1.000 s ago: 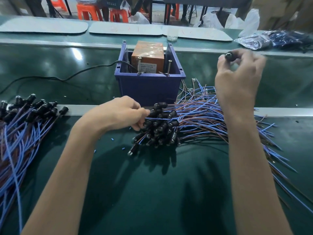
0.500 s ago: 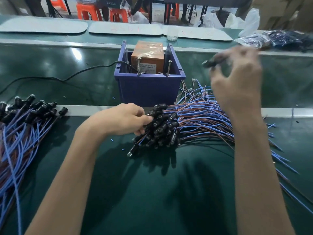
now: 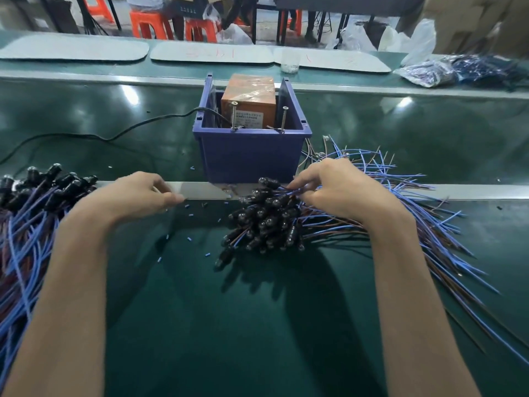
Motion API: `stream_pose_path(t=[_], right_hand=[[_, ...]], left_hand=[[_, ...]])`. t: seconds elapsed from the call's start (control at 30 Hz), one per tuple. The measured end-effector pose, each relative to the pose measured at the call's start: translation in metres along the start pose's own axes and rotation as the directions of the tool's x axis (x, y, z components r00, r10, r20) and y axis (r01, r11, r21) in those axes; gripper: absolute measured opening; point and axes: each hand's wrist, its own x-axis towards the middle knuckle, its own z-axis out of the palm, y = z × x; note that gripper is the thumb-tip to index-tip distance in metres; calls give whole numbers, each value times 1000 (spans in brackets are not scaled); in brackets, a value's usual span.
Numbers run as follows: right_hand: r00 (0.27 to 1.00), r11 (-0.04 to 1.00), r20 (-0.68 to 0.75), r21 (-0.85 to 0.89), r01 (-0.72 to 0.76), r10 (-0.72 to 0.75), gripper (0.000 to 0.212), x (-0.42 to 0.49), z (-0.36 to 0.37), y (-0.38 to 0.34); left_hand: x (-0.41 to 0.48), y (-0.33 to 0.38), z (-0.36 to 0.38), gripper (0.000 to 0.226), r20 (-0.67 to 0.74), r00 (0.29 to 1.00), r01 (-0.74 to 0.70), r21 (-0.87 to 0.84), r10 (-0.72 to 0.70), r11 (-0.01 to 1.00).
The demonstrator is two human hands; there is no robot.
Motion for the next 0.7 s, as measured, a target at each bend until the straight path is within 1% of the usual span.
stream_pose_path(t=[0.03, 0.1, 0.13, 0.2, 0.33, 0.43, 0.47, 0.5, 0.57, 0.63, 0.7], right_hand=[[1000, 1000, 18, 7, -5, 5, 38, 0, 0, 0], [999, 1000, 45, 22, -9, 8, 35, -2, -2, -1], [999, 1000, 50, 27, -9, 7, 34, -2, -2, -2], [998, 999, 55, 33, 0, -1, 33, -3, -4, -2], [999, 998, 20, 52, 35, -36, 31, -3, -4, -2], [996, 993, -45, 93, 76, -72, 28, -2, -5, -1], [994, 990, -74, 112, 91, -83, 26, -1, -6, -2], [990, 985, -107, 134, 107, -93, 23, -1, -7, -3], [978, 968, -178, 201, 149, -114, 18, -2, -7, -9], [971, 925, -206, 331, 186, -121, 20, -3, -6, -18], [980, 855, -150, 483, 190, -133, 31, -4, -3, -29]], left_hand=[[4, -7, 0, 27, -64, 997, 46, 57, -43, 997], [8, -21, -3, 36, -223, 966, 180, 213, -131, 960], [9, -29, -4, 42, -254, 952, 231, 240, -169, 943], [14, -41, -5, 44, -255, 944, 265, 200, -212, 943], [18, -48, -4, 36, -267, 937, 261, 99, -227, 960], [15, -43, -13, 46, -321, 926, 213, 18, -196, 977], [15, -42, -18, 47, -357, 918, 178, -20, -174, 984], [13, -40, -23, 42, -396, 908, 123, -59, -136, 991], [4, -32, -33, 27, -472, 882, -50, -125, -15, 991], [-11, -13, -38, 19, -563, 817, -260, -167, 125, 951], [-38, 24, -37, 19, -600, 751, -456, -170, 275, 874]])
